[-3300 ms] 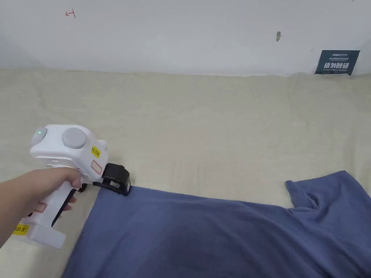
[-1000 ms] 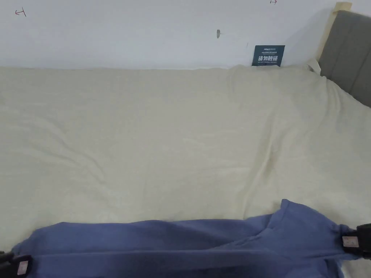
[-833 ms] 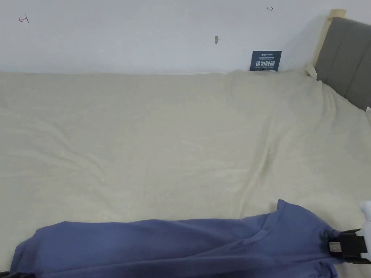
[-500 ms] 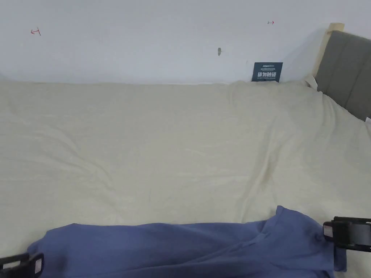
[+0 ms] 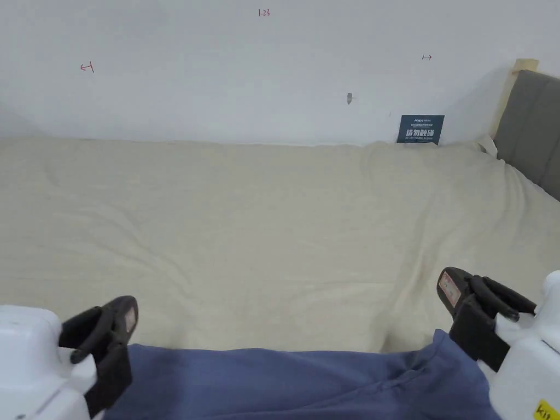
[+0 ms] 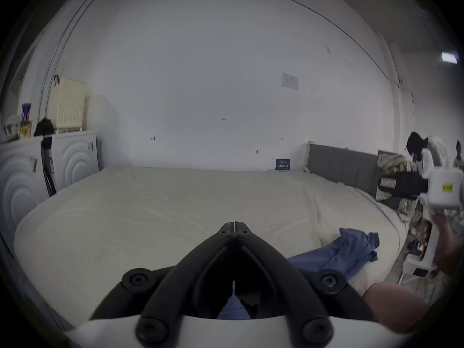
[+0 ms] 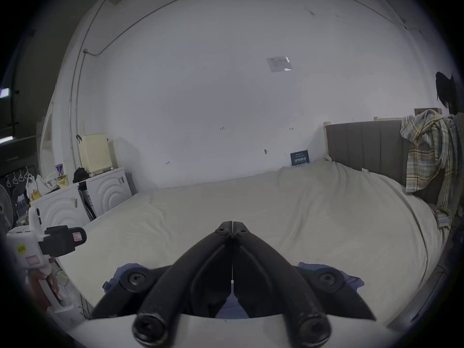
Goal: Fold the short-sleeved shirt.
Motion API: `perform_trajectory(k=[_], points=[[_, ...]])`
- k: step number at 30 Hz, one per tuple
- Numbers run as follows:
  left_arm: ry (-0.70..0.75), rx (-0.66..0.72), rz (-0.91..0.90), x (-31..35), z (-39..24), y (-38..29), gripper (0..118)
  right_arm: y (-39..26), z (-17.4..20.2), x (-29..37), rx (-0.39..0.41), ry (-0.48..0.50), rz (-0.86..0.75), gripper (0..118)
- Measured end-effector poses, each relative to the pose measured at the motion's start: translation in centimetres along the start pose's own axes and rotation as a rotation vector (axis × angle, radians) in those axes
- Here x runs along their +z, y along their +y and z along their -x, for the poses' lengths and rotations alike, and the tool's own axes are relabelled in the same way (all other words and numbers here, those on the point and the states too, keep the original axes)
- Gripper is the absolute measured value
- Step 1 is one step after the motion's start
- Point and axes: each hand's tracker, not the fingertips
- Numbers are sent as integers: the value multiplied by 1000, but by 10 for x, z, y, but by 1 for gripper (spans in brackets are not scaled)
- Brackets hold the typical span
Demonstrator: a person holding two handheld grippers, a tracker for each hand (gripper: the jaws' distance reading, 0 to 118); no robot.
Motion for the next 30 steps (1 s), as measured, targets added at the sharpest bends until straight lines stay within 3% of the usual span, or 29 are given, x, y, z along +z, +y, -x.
perform_trajectory(k=[6,9,12,15,16,17,19,21,22,23,25,30], points=[[30,-81,-4,3,-3,-3,0,-9,11,-6,34,-23,-8,0],[122,-76,1,-2,23,17,0,-7,12,-9,55,-12,17,0],[10,111,339,-40,90,40,0,-1,14,-7,57,10,49,0],[-255,498,706,-79,174,15,0,-3,19,-8,80,22,83,0],[-294,578,745,-84,194,1,17,-4,21,-8,87,27,94,0],[-298,663,745,-85,212,-15,45,-6,24,-9,97,31,108,0],[-307,726,734,-88,235,-39,118,-12,29,-14,116,37,140,0],[-362,768,764,-93,249,-60,118,-16,35,-18,129,37,169,0],[-374,805,610,-91,257,-62,116,-17,39,-20,130,38,179,0],[-390,814,716,-91,255,-67,117,-18,41,-22,127,42,194,0],[-426,869,765,-94,254,-81,118,-21,46,-27,115,50,219,0],[-662,1000,797,-126,240,-121,118,-25,54,-39,87,57,265,0]])
